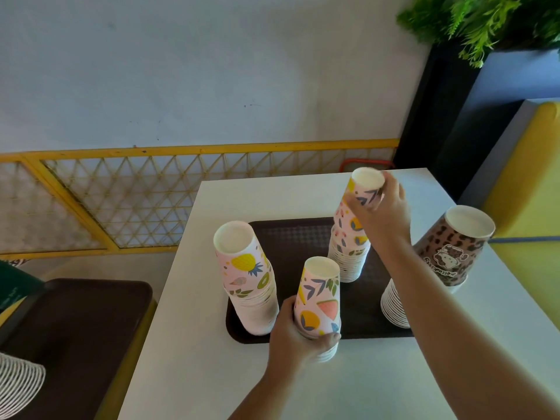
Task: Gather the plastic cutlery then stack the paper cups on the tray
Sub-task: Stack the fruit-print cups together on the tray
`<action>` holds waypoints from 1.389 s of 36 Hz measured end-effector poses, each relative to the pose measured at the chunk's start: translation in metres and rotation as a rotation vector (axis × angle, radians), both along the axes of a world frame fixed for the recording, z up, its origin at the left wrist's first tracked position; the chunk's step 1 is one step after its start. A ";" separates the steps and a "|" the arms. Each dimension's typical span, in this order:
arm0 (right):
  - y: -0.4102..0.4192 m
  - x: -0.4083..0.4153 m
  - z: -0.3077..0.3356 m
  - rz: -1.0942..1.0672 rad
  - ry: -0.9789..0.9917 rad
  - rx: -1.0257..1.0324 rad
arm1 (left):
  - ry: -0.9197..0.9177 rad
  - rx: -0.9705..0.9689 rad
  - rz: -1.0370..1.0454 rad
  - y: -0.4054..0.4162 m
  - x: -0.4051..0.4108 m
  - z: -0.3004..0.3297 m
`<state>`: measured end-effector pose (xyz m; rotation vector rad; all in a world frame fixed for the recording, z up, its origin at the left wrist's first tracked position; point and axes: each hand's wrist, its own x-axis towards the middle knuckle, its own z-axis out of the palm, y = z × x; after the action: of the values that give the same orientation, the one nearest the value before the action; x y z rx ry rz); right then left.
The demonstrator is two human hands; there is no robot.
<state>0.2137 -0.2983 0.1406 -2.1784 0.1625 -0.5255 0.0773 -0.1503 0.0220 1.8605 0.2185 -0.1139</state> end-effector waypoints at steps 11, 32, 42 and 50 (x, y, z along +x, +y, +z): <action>0.022 -0.093 -0.027 0.369 0.196 0.094 | -0.039 -0.047 0.052 -0.003 0.001 0.002; 0.016 -0.084 0.002 0.371 0.075 0.159 | -0.027 -0.025 -0.024 -0.002 -0.011 0.007; 0.006 -0.024 0.053 0.055 -0.323 0.219 | -0.005 -0.003 0.003 0.000 -0.008 0.011; 0.003 0.002 0.029 -0.024 -0.241 0.135 | 0.004 0.029 -0.004 0.000 -0.004 0.009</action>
<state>0.2152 -0.2949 0.1695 -1.9666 0.0900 -0.7636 0.0738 -0.1500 0.0307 1.8896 0.2208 -0.1180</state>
